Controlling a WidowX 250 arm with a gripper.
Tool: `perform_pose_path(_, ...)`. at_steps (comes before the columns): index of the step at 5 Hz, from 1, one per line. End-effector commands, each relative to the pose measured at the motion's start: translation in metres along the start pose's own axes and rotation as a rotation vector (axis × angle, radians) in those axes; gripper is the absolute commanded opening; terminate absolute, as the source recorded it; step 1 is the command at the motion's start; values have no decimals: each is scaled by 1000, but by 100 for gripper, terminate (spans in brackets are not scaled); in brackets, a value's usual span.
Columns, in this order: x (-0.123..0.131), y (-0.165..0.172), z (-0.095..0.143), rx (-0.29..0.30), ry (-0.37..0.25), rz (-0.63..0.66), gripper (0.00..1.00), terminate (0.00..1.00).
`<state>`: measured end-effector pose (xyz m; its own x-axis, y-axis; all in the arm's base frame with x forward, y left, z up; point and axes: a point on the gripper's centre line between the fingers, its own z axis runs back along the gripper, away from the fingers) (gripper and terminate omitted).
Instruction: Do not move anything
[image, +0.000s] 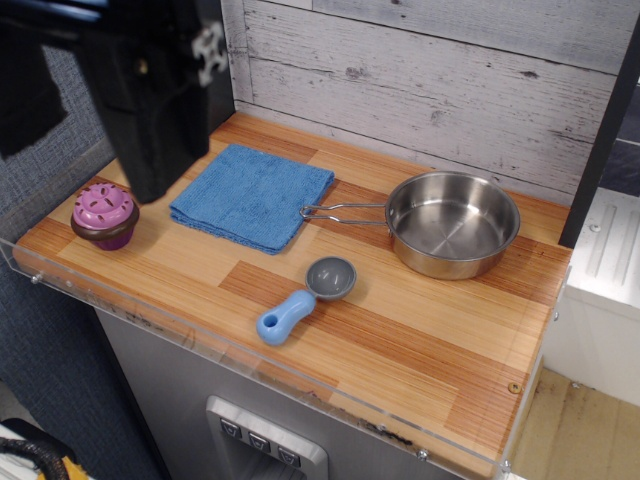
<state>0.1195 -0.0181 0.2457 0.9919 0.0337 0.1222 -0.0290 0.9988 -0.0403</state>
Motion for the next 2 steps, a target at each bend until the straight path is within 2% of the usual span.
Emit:
perform_pose_path(1,0,0,0,0,0,0,100,0)
perform_pose_path(2,29,7,-5,-16,-21,36,100,0)
